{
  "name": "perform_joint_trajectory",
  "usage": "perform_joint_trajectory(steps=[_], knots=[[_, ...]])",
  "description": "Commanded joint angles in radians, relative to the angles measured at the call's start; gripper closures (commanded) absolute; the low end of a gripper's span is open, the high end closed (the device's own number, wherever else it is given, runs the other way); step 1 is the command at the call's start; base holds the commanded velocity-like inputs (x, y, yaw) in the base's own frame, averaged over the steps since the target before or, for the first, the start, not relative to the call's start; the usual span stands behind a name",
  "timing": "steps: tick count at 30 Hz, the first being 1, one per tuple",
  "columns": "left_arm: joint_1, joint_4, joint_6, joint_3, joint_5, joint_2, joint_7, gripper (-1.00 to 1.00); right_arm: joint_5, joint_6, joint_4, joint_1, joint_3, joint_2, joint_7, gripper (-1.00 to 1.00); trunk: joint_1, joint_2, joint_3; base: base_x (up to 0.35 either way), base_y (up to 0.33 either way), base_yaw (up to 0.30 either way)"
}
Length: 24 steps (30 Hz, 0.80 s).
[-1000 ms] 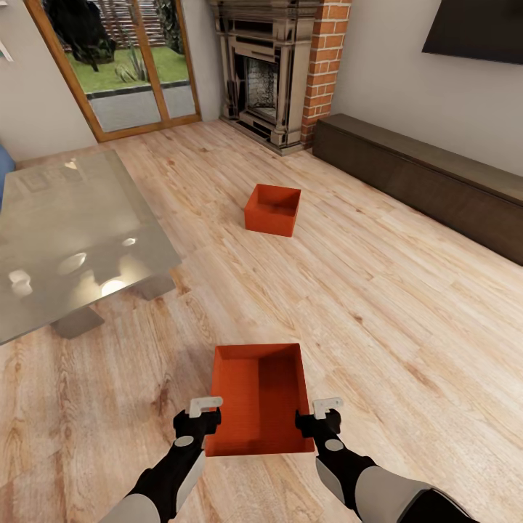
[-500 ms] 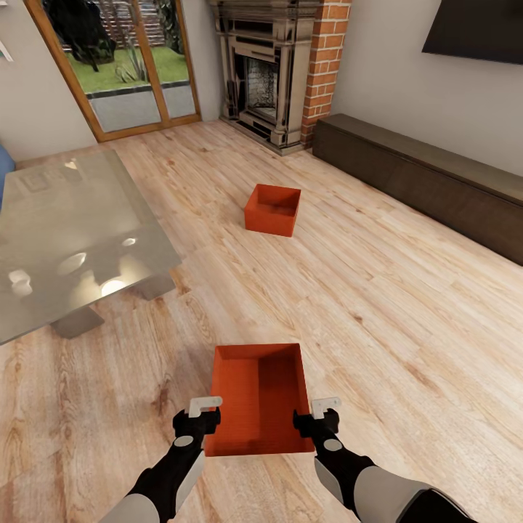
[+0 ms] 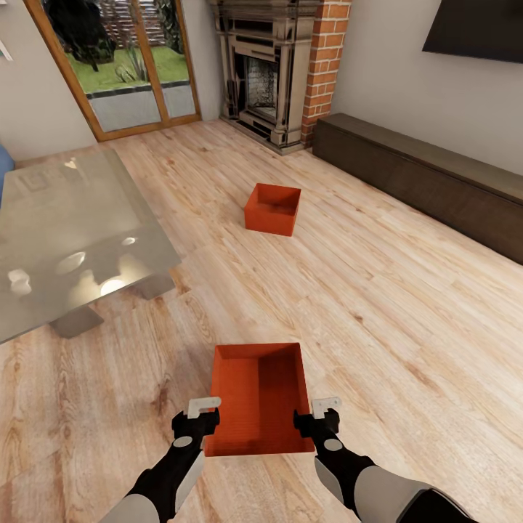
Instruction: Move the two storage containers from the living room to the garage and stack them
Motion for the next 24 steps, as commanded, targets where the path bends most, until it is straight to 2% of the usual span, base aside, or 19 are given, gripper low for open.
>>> perform_joint_trajectory(steps=[1, 24], knots=[[-0.001, 0.001, -0.003, -0.008, 0.005, 0.001, 0.008, -1.0, -0.008, -0.003, 0.001, -0.001, 0.009, 0.0, -0.003, -1.0, 0.004, -0.008, -0.004, 0.0, 0.0, 0.0], [0.0, 0.003, -0.003, -0.017, 0.004, 0.004, 0.007, -1.0, -0.014, 0.012, 0.002, -0.001, 0.006, 0.0, -0.003, -1.0, 0.092, -0.169, -0.076, 0.0, 0.0, 0.0]])
